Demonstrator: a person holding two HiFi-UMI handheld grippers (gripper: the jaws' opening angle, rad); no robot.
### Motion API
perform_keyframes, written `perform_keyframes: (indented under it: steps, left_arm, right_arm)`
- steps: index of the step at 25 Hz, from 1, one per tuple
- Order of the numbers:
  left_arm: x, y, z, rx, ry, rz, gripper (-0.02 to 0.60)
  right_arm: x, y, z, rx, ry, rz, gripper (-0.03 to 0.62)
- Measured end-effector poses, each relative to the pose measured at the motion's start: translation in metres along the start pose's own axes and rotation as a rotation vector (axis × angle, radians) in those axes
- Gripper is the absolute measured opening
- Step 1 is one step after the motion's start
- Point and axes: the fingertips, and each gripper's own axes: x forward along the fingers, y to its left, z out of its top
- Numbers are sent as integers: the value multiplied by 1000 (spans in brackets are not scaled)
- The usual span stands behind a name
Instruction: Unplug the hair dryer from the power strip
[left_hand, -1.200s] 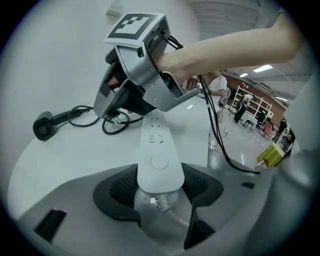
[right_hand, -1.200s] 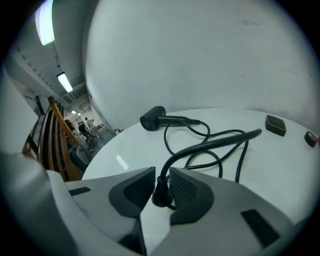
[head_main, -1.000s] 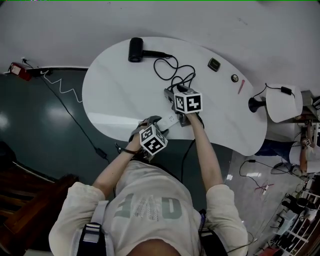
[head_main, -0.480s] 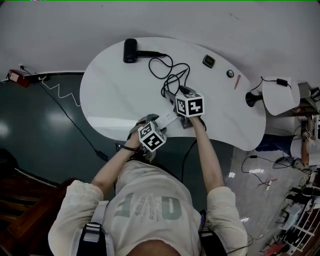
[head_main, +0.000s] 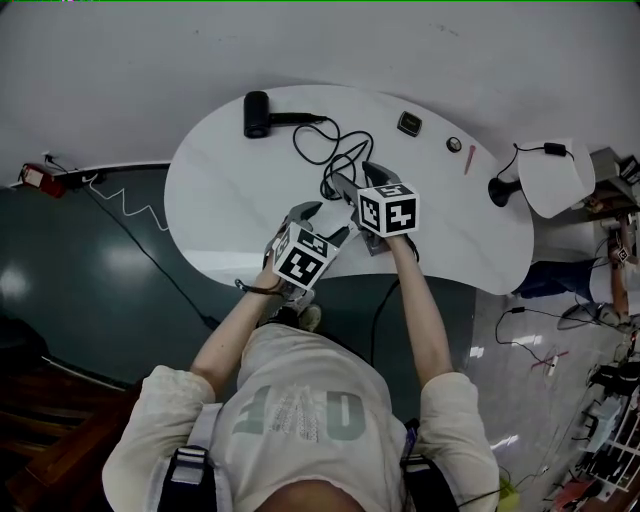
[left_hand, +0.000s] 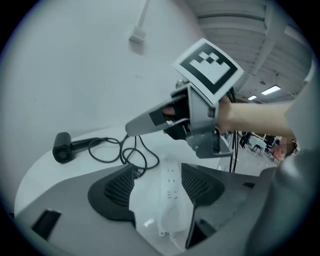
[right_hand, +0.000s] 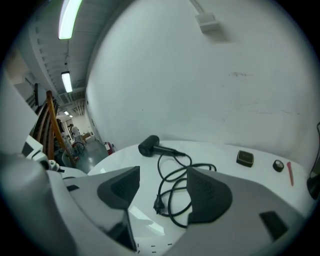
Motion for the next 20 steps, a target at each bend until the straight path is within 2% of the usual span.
perform_keyframes:
  steps: [3,7,9,11,12,13,14,15,17,20]
  left_arm:
    - [-23,13,47,-38,-106,9,281]
    - [-63,21,107,-25,-265,29,279]
    - [-86,21,132,-25,-344,30,263]
    - [-109,22,154,-19,-415,64,208]
    - [-120,23,164,-8,-446,96,156]
    - [-131,23,173,8,-477,130,60]
    - [-141,20,181,29,-510,153,5]
    - [-149,14,188,50,-544,157,5]
    - [-163,1,197,77,-611,149,5]
    - [-178,-8,201,94,-675,189,5]
  right_arm:
    - [-31,8,48,-14,-139,-21,286]
    - [-93,16,112,0,-369,-54,281]
    - [-133,17,139,6,-506,-119,194]
    - [-172,19,157,2,-620,-200,114]
    - [-189,20,162,-7,-659,-239,81]
    - [-204,22,165,-19,-691,-275,45]
    - [-218,25,166,-34,-719,-306,25]
    - [-231,28,166,-51,-744,-334,5]
    - [-250,37,160,-93,-773,-383,5]
    - [-264,48,142,-142,-760,-440,5]
